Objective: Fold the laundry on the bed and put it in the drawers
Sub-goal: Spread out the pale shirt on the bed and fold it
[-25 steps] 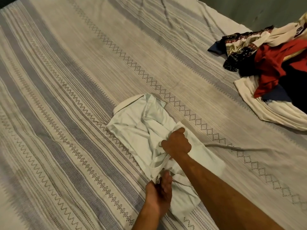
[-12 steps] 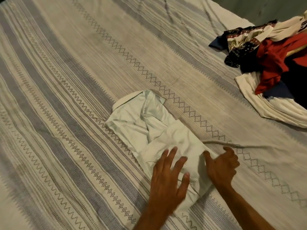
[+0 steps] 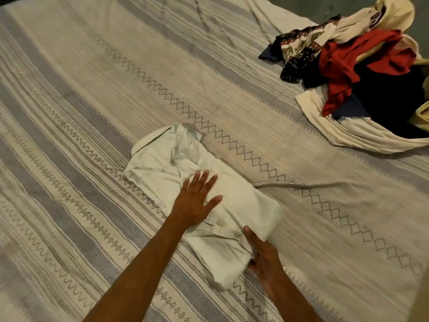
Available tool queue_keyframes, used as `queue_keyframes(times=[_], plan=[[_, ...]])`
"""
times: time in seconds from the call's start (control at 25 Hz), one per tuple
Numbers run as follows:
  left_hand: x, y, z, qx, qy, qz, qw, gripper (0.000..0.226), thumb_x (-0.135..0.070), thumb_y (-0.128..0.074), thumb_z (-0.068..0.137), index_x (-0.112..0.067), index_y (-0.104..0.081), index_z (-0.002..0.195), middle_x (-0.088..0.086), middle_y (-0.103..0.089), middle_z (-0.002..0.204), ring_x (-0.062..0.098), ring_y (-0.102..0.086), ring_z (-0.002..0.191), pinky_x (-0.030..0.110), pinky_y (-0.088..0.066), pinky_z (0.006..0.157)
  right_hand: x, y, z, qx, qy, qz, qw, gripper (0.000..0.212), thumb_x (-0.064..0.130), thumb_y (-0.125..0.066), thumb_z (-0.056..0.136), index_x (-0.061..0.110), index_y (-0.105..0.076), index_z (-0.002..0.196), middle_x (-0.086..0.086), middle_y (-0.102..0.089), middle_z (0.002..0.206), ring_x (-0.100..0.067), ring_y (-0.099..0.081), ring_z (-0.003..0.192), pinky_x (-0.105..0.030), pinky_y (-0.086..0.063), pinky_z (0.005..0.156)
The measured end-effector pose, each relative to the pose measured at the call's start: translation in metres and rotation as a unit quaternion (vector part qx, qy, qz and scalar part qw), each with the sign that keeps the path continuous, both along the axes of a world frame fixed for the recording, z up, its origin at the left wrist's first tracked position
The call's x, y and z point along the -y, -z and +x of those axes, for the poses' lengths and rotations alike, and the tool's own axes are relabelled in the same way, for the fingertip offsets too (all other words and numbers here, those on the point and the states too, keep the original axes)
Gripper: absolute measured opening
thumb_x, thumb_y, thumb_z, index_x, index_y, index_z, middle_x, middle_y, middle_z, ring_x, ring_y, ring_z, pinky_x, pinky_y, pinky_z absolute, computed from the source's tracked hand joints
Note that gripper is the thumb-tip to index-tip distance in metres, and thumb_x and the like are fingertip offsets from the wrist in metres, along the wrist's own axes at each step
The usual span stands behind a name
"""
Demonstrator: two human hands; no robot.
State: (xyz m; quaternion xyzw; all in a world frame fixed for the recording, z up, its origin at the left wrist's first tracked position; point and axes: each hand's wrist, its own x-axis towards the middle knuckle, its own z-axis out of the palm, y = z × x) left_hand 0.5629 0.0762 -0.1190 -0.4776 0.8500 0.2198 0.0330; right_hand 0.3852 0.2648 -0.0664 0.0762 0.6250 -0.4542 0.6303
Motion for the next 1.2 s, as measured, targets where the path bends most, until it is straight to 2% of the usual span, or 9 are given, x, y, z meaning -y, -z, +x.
queue_keyframes(times=[0.24, 0.4, 0.48, 0.56, 0.64, 0.76, 0.84, 0.96, 1.2], plan=[[-0.027, -0.009, -0.007, -0.039, 0.027, 0.091, 0.995, 0.06, -0.062, -0.022, 0.107, -0.047, -0.004, 0.163, -0.01, 0.008, 0.173, 0.014, 0.009, 0.159, 0.047, -0.001, 0.13, -0.032, -0.014, -0.034, -0.081, -0.054, -0.029, 0.995, 0.038, 0.02, -0.09, 0.075, 0.008, -0.077, 0.108, -0.012, -0.08, 0.103, -0.031, -0.077, 0.097, -0.051, -0.061, 0.091], [-0.069, -0.034, -0.022, -0.137, 0.064, 0.153, 0.977, 0.058, -0.062, -0.022, 0.107, -0.039, -0.032, 0.16, -0.011, -0.014, 0.172, 0.007, -0.005, 0.159, 0.038, -0.01, 0.13, -0.086, -0.008, -0.086, -0.133, -0.044, 0.031, 0.99, 0.051, 0.03, -0.095, 0.067, 0.008, -0.076, 0.11, -0.01, -0.08, 0.097, -0.035, -0.075, 0.096, -0.051, -0.06, 0.085], [-0.099, -0.049, -0.029, -0.115, 0.12, 0.097, 0.981, 0.069, -0.076, -0.031, 0.1, -0.033, -0.044, 0.153, -0.009, -0.031, 0.166, 0.01, -0.021, 0.154, 0.032, -0.017, 0.126, -0.114, -0.003, -0.108, -0.136, -0.054, 0.062, 0.987, 0.058, 0.037, -0.094, 0.067, 0.011, -0.074, 0.115, -0.006, -0.081, 0.098, -0.031, -0.076, 0.095, -0.043, -0.062, 0.075], [-0.134, -0.057, -0.04, -0.038, 0.175, 0.049, 0.983, 0.087, -0.091, -0.039, 0.086, -0.03, -0.045, 0.148, -0.008, -0.044, 0.151, 0.014, -0.037, 0.137, 0.034, -0.031, 0.116, -0.13, -0.002, -0.117, -0.097, -0.064, 0.055, 0.992, 0.075, 0.046, -0.097, 0.057, 0.012, -0.07, 0.119, -0.004, -0.08, 0.104, -0.026, -0.077, 0.096, -0.037, -0.059, 0.074], [-0.155, -0.058, -0.055, 0.011, 0.141, 0.087, 0.986, 0.081, -0.089, -0.051, 0.08, -0.031, -0.049, 0.135, -0.012, -0.056, 0.122, 0.013, -0.048, 0.115, 0.036, -0.04, 0.102, -0.136, 0.002, -0.117, -0.091, -0.078, 0.044, 0.992, 0.095, 0.044, -0.104, 0.04, 0.012, -0.063, 0.12, -0.007, -0.079, 0.107, -0.025, -0.078, 0.095, -0.037, -0.062, 0.071], [-0.149, -0.061, -0.072, 0.004, 0.063, 0.278, 0.958, 0.045, -0.065, -0.079, 0.076, -0.031, -0.064, 0.101, -0.017, -0.061, 0.081, 0.007, -0.059, 0.086, 0.028, -0.046, 0.082, -0.134, 0.002, -0.109, -0.115, -0.089, 0.034, 0.989, 0.069, 0.02, -0.095, 0.07, 0.009, -0.057, 0.127, -0.008, -0.076, 0.112, -0.024, -0.077, 0.094, -0.036, -0.064, 0.068], [-0.133, -0.065, -0.072, 0.001, 0.04, 0.34, 0.94, 0.036, -0.046, -0.09, 0.075, -0.026, -0.066, 0.094, -0.009, -0.069, 0.086, 0.01, -0.063, 0.082, 0.028, -0.05, 0.076, -0.132, 0.006, -0.105, -0.115, -0.074, 0.046, 0.99, 0.056, 0.012, -0.088, 0.079, 0.01, -0.059, 0.127, -0.007, -0.076, 0.113, -0.023, -0.077, 0.095, -0.038, -0.064, 0.071], [-0.129, -0.07, -0.074, 0.061, 0.048, 0.319, 0.945, 0.055, -0.044, -0.091, 0.072, -0.021, -0.058, 0.109, 0.001, -0.071, 0.105, 0.018, -0.065, 0.098, 0.034, -0.053, 0.083, -0.13, 0.011, -0.104, -0.107, -0.054, 0.054, 0.991, 0.051, 0.009, -0.087, 0.08, 0.013, -0.061, 0.124, -0.006, -0.077, 0.112, -0.024, -0.077, 0.096, -0.04, -0.064, 0.074], [-0.118, -0.076, -0.071, 0.009, 0.052, 0.172, 0.984, 0.013, -0.04, -0.073, 0.089, -0.03, -0.072, 0.098, -0.012, -0.072, 0.09, 0.011, -0.065, 0.088, 0.033, -0.053, 0.08, -0.133, 0.021, -0.106, -0.103, -0.063, 0.057, 0.991, 0.051, 0.011, -0.087, 0.081, 0.016, -0.061, 0.124, -0.005, -0.077, 0.113, -0.026, -0.076, 0.099, -0.051, -0.062, 0.088]])
